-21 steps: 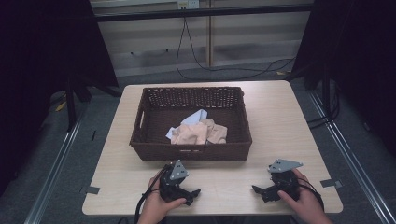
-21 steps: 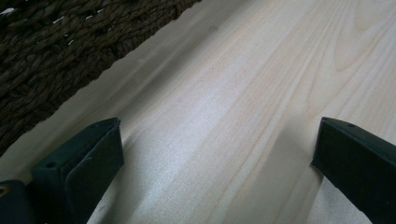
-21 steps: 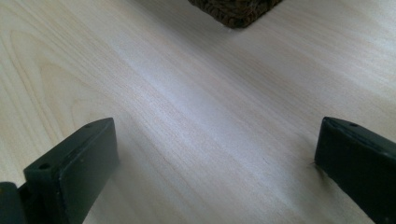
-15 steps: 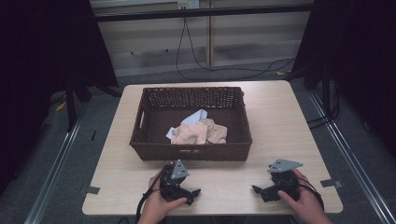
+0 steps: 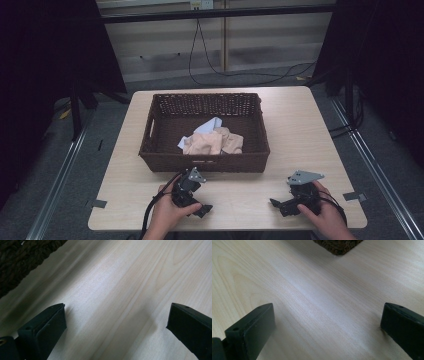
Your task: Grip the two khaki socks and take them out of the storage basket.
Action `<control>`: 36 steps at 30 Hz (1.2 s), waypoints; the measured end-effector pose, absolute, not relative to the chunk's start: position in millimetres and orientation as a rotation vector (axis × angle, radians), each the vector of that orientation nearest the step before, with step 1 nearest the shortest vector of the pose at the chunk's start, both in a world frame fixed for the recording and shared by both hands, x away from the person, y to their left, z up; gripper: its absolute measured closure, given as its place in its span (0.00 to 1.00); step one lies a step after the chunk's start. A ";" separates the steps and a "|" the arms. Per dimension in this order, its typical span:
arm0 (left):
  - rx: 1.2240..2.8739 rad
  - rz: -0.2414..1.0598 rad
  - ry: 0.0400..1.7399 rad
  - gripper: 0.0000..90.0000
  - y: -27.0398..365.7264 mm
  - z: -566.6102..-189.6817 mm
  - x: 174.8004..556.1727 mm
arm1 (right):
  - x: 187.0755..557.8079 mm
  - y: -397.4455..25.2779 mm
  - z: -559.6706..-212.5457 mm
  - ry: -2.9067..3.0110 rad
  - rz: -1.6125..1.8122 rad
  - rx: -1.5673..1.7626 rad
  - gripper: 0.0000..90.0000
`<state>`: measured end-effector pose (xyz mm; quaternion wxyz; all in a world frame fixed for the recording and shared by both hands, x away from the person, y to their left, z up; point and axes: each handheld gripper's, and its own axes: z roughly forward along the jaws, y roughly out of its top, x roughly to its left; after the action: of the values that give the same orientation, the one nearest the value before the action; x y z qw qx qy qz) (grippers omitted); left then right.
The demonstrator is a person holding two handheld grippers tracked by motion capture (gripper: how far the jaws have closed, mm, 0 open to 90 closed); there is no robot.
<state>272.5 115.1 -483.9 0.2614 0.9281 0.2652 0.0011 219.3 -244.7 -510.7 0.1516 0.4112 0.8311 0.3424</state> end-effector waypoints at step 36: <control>2.652 -0.242 0.697 0.04 111.1 -388.0 311.8 | 219.4 -244.8 -510.8 2.385 0.983 1.178 0.00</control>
<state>311.8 111.1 -388.0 0.1930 0.9453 0.2483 -0.0863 219.4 -244.8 -510.8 0.1523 0.4105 0.8313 0.3425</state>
